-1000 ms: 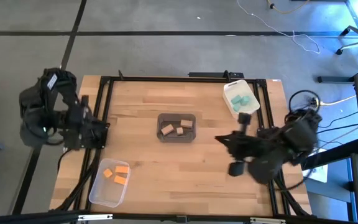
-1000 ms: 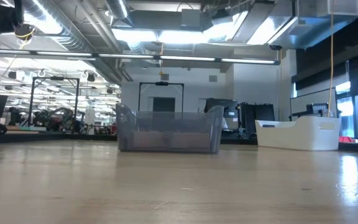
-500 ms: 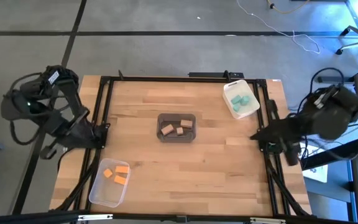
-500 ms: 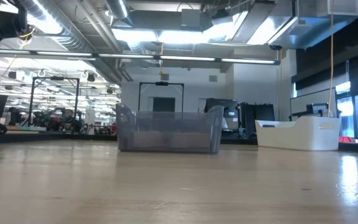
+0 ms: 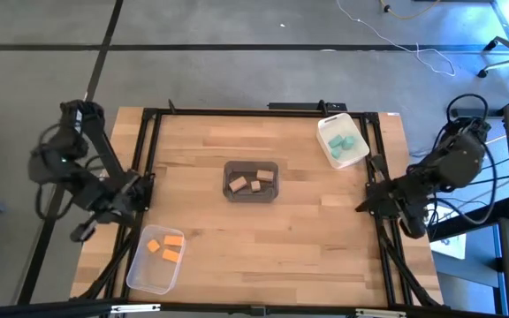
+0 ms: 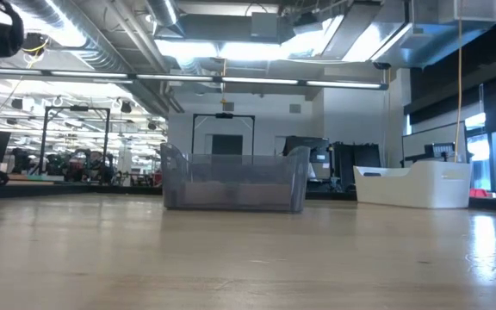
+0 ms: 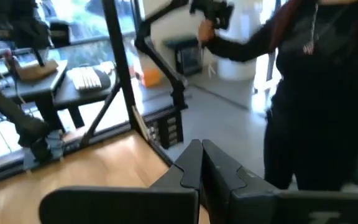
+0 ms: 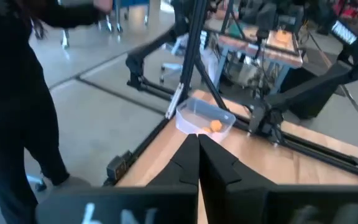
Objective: Sort & place blocks by color
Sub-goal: Return to Home Position
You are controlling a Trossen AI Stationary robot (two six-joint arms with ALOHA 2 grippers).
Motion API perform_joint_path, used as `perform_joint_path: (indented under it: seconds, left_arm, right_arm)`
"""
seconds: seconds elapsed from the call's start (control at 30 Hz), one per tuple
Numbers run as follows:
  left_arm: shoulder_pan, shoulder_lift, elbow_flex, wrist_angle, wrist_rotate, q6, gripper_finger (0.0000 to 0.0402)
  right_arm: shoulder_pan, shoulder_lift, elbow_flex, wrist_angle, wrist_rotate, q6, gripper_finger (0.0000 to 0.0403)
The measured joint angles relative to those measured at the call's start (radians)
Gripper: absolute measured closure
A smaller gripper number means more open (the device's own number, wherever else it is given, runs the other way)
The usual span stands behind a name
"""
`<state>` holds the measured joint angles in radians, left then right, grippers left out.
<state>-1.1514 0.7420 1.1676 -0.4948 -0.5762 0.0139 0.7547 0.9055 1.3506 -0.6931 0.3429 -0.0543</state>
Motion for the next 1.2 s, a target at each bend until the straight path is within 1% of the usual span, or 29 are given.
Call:
perform_joint_path:
  seconds: [0.07,0.17,0.27,0.37,0.43,0.6,0.7,0.83,0.9,1.03,1.2]
  left_arm:
    - [0.031,-0.026,-0.078,0.122,0.037,0.045,0.0401]
    - [0.090,-0.065,-0.188,0.286,0.132,0.135,0.0401]
    - [0.164,-0.104,-0.281,0.377,0.178,0.147,0.0402]
    - [0.250,-0.132,-0.349,0.422,0.206,0.147,0.0402]
    - [0.318,-0.139,-0.384,0.443,0.245,0.147,0.0402]
    - [0.503,-0.142,-0.444,0.467,0.385,0.109,0.0401]
    - [0.615,-0.143,-0.471,0.472,0.473,0.071,0.0401]
    - [0.740,-0.139,-0.510,0.504,0.606,0.075,0.0401]
    - [0.798,-0.140,-0.525,0.515,0.647,0.078,0.0401]
    - [0.907,-0.142,-0.574,0.512,0.691,0.074,0.0401]
    - [1.029,-0.143,-0.638,0.549,0.770,0.048,0.0401]
  right_arm:
    - [0.000,-0.046,-0.077,0.088,-0.006,-0.006,0.0403]
    - [0.000,-0.115,-0.176,0.178,-0.006,-0.002,0.0403]
    - [-0.015,-0.167,-0.263,0.247,-0.006,0.000,0.0403]
    - [-0.050,-0.207,-0.335,0.296,-0.006,0.006,0.0403]
    - [-0.074,-0.232,-0.376,0.317,-0.008,0.028,0.0403]
    - [-0.139,-0.283,-0.475,0.377,-0.083,0.051,0.0403]
    - [-0.172,-0.316,-0.540,0.451,-0.115,0.049,0.0403]
    - [-0.213,-0.367,-0.633,0.498,-0.131,0.060,0.0403]
    - [-0.231,-0.400,-0.683,0.522,-0.134,0.074,0.0403]
    - [-0.260,-0.488,-0.769,0.547,-0.137,0.076,0.0403]
    - [-0.292,-0.652,-0.846,0.548,-0.136,0.076,0.0403]
